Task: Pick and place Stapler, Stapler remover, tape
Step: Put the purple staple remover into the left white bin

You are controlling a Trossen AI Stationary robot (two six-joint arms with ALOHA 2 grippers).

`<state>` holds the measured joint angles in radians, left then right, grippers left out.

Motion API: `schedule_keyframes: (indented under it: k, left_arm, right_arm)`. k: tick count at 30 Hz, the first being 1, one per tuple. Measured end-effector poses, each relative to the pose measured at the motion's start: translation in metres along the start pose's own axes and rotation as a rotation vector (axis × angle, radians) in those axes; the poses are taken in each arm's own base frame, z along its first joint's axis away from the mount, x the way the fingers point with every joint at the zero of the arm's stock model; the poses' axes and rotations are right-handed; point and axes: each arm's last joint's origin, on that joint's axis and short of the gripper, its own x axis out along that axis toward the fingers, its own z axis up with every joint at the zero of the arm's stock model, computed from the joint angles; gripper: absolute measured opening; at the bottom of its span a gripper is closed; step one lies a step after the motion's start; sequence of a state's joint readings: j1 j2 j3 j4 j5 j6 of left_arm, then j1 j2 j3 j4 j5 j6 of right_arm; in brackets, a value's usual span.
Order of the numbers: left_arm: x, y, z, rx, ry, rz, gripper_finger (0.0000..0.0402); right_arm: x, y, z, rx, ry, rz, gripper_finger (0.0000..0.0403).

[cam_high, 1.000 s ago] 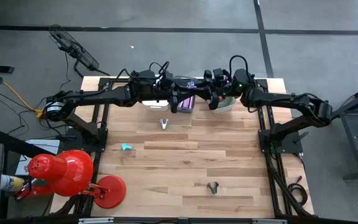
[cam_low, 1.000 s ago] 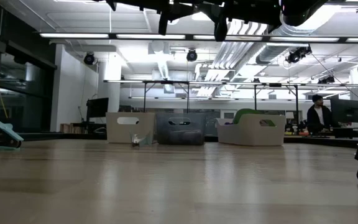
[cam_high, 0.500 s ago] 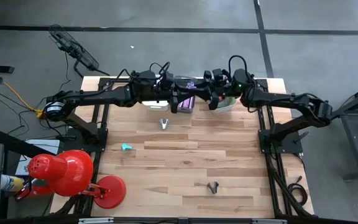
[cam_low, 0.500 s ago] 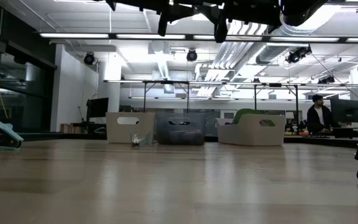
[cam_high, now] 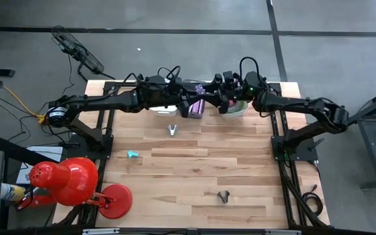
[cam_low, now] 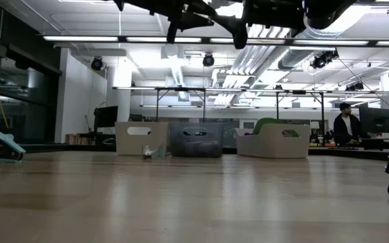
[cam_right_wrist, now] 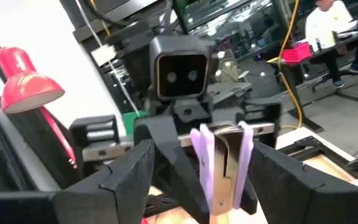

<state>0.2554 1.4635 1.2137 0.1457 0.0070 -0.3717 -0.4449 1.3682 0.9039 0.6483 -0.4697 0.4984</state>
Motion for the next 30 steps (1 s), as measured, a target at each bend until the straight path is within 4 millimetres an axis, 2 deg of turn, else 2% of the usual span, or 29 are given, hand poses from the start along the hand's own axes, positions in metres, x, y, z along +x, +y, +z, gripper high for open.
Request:
schedule_keyframes:
  k: [5, 12, 17, 23, 30]
  left_arm:
    - [-0.002, 0.005, -0.004, -0.014, 0.021, 0.132, 0.0085]
    - [-0.008, 0.021, -0.012, -0.053, 0.075, 0.389, 0.0085]
    - [-0.016, 0.048, -0.021, -0.161, 0.164, 0.606, 0.0085]
    - [-0.028, 0.084, -0.037, -0.308, 0.354, 0.804, 0.0085]
    - [-0.023, 0.113, -0.054, -0.381, 0.484, 0.87, 0.0085]
  right_arm:
    - [-0.01, -0.009, 0.009, 0.016, -0.018, -0.048, 0.0239]
    - [-0.034, -0.017, 0.029, -0.014, -0.035, -0.14, 0.0239]
    - [-0.048, -0.02, 0.037, -0.006, -0.026, -0.2, 0.024]
    - [-0.053, -0.023, 0.038, -0.009, -0.003, -0.234, 0.0239]
    - [-0.054, -0.023, 0.036, -0.005, 0.009, -0.241, 0.0238]
